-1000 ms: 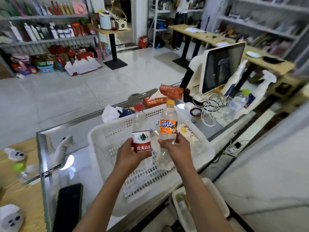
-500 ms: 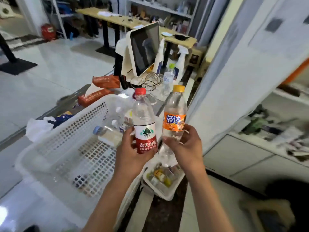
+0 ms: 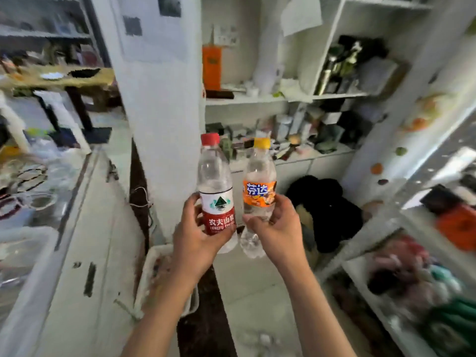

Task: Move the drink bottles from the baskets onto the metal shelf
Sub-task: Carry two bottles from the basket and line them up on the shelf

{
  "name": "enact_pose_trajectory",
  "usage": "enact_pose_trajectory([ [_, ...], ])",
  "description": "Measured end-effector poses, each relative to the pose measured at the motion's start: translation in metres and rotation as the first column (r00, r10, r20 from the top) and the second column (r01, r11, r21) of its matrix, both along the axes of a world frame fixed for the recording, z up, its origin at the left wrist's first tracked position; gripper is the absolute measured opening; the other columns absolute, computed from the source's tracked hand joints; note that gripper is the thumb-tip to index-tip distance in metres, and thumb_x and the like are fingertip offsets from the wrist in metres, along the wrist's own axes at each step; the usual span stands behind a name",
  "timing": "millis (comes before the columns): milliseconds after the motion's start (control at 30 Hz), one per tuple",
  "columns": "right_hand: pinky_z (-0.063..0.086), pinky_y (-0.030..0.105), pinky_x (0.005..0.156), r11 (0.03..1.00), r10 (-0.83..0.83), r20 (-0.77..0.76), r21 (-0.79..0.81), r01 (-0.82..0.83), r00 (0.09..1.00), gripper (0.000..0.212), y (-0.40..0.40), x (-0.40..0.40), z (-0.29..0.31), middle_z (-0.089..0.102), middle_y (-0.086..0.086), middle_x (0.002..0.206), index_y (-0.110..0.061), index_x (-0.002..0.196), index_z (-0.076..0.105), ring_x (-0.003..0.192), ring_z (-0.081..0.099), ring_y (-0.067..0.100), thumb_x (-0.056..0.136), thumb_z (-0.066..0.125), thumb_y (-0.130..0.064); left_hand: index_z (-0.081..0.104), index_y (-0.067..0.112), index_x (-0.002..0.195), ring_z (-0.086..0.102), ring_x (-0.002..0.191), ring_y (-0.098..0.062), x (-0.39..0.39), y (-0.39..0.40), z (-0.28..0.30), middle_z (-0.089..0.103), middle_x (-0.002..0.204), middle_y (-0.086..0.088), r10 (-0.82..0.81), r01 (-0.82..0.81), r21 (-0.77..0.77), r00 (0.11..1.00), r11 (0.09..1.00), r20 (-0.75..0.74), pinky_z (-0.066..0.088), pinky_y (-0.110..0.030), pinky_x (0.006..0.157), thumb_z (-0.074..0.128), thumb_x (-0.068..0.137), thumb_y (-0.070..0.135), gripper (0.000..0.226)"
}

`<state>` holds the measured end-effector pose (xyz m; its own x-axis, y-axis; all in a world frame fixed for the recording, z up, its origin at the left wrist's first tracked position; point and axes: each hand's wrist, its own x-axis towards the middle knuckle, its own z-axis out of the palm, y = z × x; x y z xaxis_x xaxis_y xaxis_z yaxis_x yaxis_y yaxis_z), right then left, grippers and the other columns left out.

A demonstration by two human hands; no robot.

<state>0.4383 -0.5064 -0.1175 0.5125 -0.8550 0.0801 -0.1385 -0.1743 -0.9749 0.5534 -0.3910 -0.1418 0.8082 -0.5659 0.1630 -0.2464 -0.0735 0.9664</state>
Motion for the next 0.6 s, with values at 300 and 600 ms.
enact_pose_trajectory([
  [300, 0.058, 0.037, 0.087, 0.941, -0.336, 0.073, -0.026, 0.338, 0.939, 0.053, -0.112, -0.195, 0.014, 0.074, -0.01, 0.1, -0.03, 0.112, 0.057, 0.092, 0.07, 0.003, 0.071, 0.086, -0.016, 0.04, 0.036, 0.135, 0.06, 0.098, 0.009, -0.157, -0.156, 0.029, 0.058, 0.111, 0.023, -0.365, 0.364, 0.036, 0.92, 0.931, 0.143, 0.055, -0.017, 0.078, 0.093, 0.057, 0.029, 0.095],
  [600, 0.056, 0.021, 0.079, 0.848, -0.52, 0.123, -0.049, 0.528, 0.845, 0.055, -0.169, -0.315, 0.046, 0.071, -0.012, 0.103, -0.024, 0.119, 0.055, 0.09, 0.067, -0.005, 0.074, 0.087, -0.015, 0.041, 0.037, 0.134, 0.064, 0.104, -0.003, -0.268, -0.257, 0.053, 0.063, 0.123, 0.01, -0.589, 0.594, -0.005, 0.798, 0.805, 0.127, 0.058, -0.038, 0.085, 0.094, 0.053, 0.033, 0.096],
])
